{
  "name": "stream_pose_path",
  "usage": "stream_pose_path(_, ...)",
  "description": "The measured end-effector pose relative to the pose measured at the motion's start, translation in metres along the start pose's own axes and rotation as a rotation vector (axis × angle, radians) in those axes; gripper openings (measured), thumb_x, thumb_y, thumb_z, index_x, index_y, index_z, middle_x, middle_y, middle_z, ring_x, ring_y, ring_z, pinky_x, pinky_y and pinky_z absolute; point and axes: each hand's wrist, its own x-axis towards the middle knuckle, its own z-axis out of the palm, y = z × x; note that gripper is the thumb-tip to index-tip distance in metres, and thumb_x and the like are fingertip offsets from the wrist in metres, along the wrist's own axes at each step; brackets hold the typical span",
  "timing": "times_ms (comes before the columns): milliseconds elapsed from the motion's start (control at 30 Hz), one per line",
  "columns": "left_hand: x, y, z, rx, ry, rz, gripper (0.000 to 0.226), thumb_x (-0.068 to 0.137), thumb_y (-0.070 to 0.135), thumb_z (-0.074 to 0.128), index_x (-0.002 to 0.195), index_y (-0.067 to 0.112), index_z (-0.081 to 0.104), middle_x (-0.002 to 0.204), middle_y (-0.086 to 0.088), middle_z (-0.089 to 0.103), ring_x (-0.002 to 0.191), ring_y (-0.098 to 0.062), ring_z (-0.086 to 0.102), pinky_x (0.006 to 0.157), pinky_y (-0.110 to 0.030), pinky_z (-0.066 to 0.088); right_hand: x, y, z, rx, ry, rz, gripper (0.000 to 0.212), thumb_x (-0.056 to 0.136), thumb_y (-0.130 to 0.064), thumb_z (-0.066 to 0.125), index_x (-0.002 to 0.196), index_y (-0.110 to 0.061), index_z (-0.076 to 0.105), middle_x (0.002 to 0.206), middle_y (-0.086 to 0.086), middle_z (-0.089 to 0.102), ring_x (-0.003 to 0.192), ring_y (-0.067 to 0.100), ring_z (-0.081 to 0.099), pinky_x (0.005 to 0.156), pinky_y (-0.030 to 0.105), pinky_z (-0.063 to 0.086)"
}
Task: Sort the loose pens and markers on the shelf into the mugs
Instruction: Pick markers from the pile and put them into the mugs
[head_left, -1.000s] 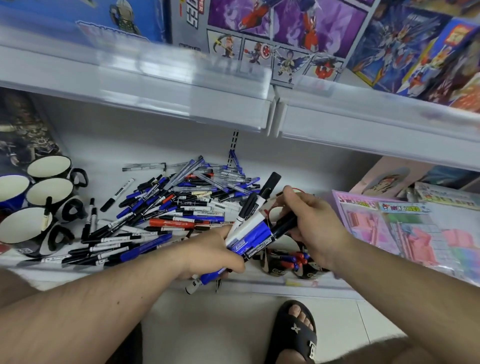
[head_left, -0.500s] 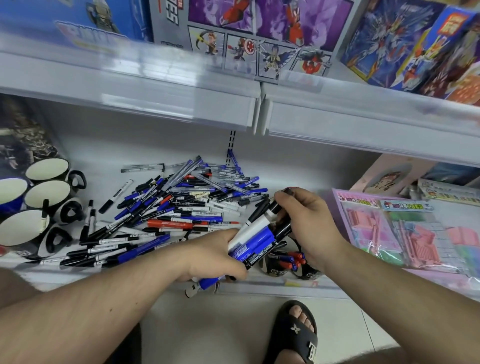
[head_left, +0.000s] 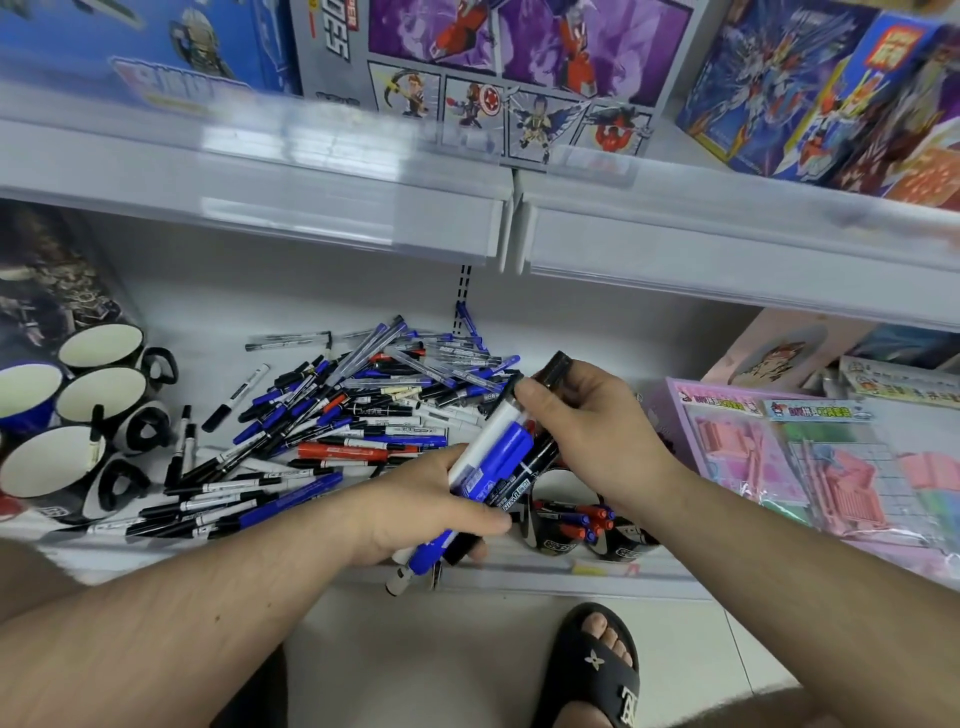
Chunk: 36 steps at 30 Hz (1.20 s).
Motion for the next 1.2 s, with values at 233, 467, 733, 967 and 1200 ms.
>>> stream_pose_path(233, -0.001, 0.000, 0.004, -0.227, 0.089, -0.006, 0.025, 0.066, 0.027, 0.074, 0.088, 0.015, 0.070, 0.074, -0.007, 0.069, 0.073, -0.024, 0.067, 0.075, -0.035, 0.047, 0.000, 0.003, -0.012, -0.069, 0.209, 0.024, 0.025, 0.076, -0.021, 0.083, 0.091, -0.021, 0.063, 0.080, 0.016, 0.069, 0.065, 0.022, 0.063, 0.064, 0.037, 0.054)
stream_pose_path(467, 0.001, 0.005, 0.007, -0.373, 0.089, -0.049, 0.012, 0.060, 0.019, 0.073, 0.071, 0.015, 0.075, 0.070, -0.007, 0.068, 0.063, -0.017, 0.067, 0.061, -0.029, 0.046, 0.001, 0.012, -0.037, 0.219, 0.332, 0.210, 0.022, 0.080, -0.006, 0.077, 0.096, -0.012, 0.064, 0.076, 0.001, 0.073, 0.065, 0.018, 0.068, 0.056, 0.025, 0.050)
stream_pose_path(733, 0.007, 0.001, 0.012, -0.290, 0.054, -0.111, 0.040, 0.068, 0.019, 0.073, 0.104, 0.002, 0.070, 0.105, -0.024, 0.070, 0.078, -0.023, 0.067, 0.071, -0.034, 0.047, -0.008, 0.019, -0.042, 0.405, 0.266, 0.256, 0.021, 0.086, 0.006, 0.064, 0.101, -0.008, 0.067, 0.106, 0.016, 0.070, 0.093, 0.027, 0.070, 0.076, 0.031, 0.056)
stream_pose_path(967, 0.025, 0.002, 0.013, -0.316, 0.187, -0.137, 0.018, 0.086, 0.013, 0.069, 0.102, 0.004, 0.069, 0.090, -0.006, 0.076, 0.068, -0.013, 0.068, 0.067, -0.031, 0.047, -0.003, 0.005, -0.081, 0.286, 0.317, 0.206, 0.021, 0.091, 0.005, 0.060, 0.107, -0.008, 0.065, 0.088, 0.014, 0.068, 0.063, 0.019, 0.068, 0.060, 0.025, 0.058)
stream_pose_path(1200, 0.041, 0.003, 0.017, -0.306, 0.258, -0.136, 0.017, 0.081, 0.012, 0.074, 0.096, 0.004, 0.075, 0.098, -0.010, 0.076, 0.082, -0.020, 0.067, 0.072, -0.034, 0.044, 0.017, 0.033, -0.151, -0.270, 0.530, 0.082, 0.023, 0.092, 0.001, 0.060, 0.113, -0.009, 0.063, 0.096, 0.012, 0.069, 0.081, 0.031, 0.070, 0.077, 0.041, 0.061)
